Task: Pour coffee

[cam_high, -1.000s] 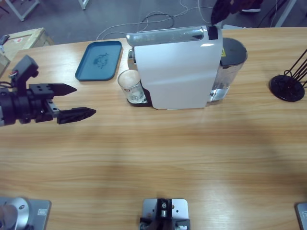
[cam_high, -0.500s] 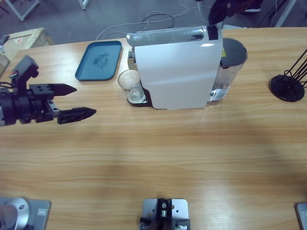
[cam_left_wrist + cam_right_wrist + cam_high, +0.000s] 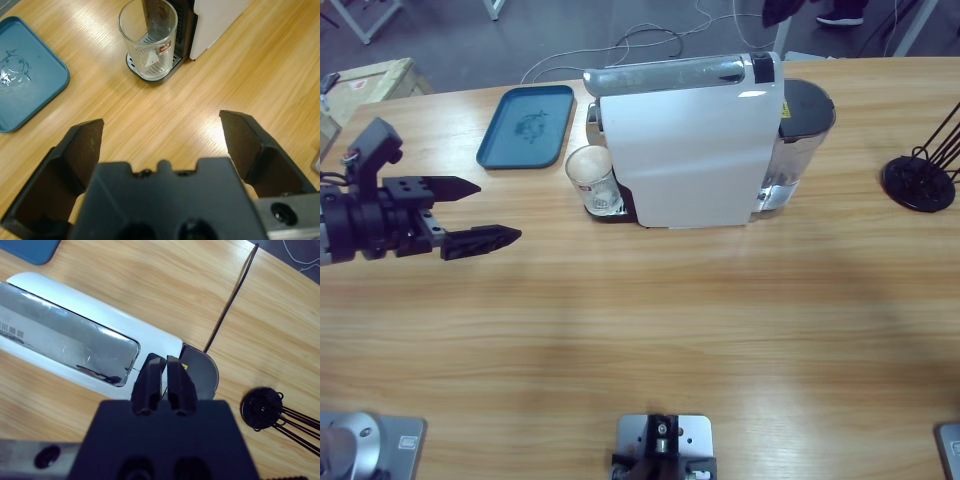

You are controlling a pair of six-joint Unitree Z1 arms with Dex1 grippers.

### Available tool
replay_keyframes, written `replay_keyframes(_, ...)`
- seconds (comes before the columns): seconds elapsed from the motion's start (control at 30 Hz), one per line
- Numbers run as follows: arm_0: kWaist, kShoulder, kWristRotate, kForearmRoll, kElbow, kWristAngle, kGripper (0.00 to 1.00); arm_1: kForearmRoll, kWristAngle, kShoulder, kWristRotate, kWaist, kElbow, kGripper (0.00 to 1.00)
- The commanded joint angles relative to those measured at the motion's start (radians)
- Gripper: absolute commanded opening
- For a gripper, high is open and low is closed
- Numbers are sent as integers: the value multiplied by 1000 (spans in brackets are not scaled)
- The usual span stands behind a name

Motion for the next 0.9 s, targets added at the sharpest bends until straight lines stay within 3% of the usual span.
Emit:
replay_keyframes(0.03,-8,30,-11,-12,37,-14,987,3,11,39,-14,9,77,0)
replay_keyframes(0.9,-8,41,-11,-26,44,-14,987,-14,26,76,-17,13,68,0)
